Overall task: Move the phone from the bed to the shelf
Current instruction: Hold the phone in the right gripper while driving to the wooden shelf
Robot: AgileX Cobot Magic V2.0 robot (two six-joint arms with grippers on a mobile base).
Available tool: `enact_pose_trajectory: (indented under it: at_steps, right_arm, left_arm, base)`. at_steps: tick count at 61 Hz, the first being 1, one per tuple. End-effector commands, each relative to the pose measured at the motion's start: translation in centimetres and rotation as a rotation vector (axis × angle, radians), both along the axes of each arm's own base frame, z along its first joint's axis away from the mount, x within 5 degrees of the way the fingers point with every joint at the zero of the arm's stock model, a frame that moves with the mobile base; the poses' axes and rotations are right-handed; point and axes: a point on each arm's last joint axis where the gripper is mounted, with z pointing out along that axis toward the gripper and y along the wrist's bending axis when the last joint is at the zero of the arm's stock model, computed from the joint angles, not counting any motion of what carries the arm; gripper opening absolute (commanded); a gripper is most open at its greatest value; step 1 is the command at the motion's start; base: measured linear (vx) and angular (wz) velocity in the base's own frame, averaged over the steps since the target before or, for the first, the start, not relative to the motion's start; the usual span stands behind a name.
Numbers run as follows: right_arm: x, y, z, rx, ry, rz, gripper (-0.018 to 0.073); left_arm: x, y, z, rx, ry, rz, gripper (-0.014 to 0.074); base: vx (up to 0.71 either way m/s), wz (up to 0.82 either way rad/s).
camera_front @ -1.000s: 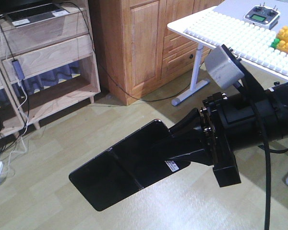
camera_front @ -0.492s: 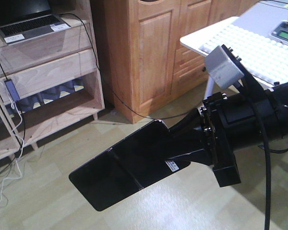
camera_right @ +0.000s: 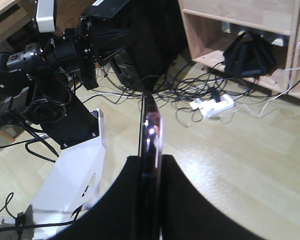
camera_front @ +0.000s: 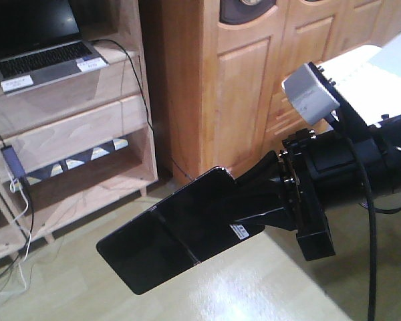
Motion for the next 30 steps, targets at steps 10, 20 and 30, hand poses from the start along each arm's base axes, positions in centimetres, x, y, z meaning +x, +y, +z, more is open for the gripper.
enact_pose_trajectory:
  at_steps: [10,20,30]
  right_arm:
    - [-1.11,0.1,2.07,0.096,-0.005,0.05,-0.0002]
    - [-1.1,0.1,2.07,0.096,-0.006,0.049,-0.0002]
    - [-1.11,0.1,2.07,0.096,-0.005,0.05,-0.0002]
  left_arm:
    - [-0.08,0.02,1.45,-0.017,-0.098,0.003,0.0001]
    - [-0.08,0.02,1.45,-0.017,-0.098,0.003,0.0001]
    - [-0.08,0.02,1.45,-0.017,-0.098,0.003,0.0001]
  base:
    - [0.46,0.1]
    - [0.46,0.12]
    - [0.45,0.18]
